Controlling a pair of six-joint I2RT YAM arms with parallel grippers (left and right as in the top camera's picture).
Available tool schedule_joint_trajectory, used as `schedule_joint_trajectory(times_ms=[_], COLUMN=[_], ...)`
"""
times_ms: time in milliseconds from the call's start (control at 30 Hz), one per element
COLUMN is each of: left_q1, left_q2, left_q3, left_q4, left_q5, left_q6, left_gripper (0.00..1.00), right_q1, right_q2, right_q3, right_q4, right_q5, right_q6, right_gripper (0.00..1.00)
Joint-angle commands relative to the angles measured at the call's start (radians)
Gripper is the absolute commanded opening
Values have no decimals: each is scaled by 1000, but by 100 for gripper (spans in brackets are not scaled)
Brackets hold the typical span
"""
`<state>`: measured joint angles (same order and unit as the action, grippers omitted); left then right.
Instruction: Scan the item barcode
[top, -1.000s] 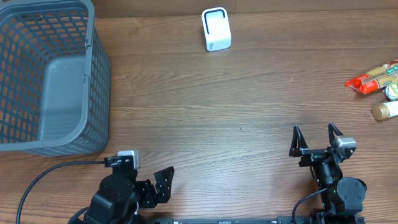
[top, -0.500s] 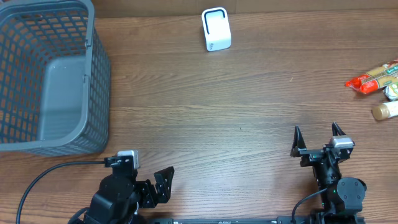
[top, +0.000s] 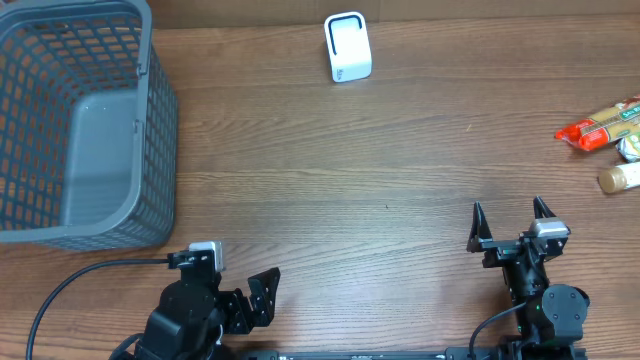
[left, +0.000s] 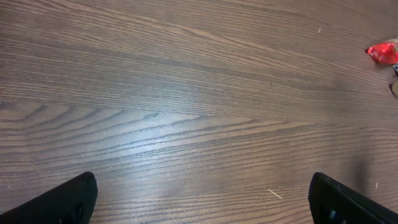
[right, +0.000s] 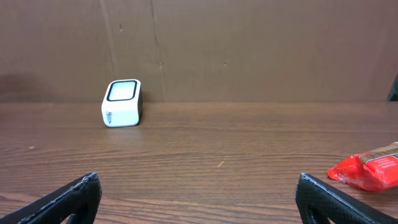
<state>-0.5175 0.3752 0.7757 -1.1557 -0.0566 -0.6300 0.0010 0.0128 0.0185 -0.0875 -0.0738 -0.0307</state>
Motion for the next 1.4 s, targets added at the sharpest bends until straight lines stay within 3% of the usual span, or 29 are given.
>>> schedule_joint_trajectory(times_ms=[0, 600, 733, 867, 900, 1133, 1367], left_q1=[-6, 1, 84, 300, 349, 570, 612], left_q2=[-4, -12, -29, -88, -108, -243, -366], left_q3=[-2, -13, -56, -213, -252, -468, -590], left_q4=[0, 30, 174, 478, 537, 785, 982], left_q5=[1, -20, 59, 388, 445, 496, 353], left_q6=[-6, 39, 257, 597, 632, 645, 619], left_gripper=[99, 100, 100, 100, 99, 100, 100], right_q1=[5, 5, 5, 5, 5, 5, 5], right_q2=[-10, -10, -10, -10, -10, -10, -10], right_q3=[-10, -10, -10, -10, -10, -10, -10], right_q4=[8, 8, 8, 8, 8, 8, 8], right_q5=[-5, -5, -5, -5, -5, -5, -5], right_q6=[-19, -19, -19, -19, -19, -19, -19], right_gripper=[100, 100, 100, 100, 100, 100, 100])
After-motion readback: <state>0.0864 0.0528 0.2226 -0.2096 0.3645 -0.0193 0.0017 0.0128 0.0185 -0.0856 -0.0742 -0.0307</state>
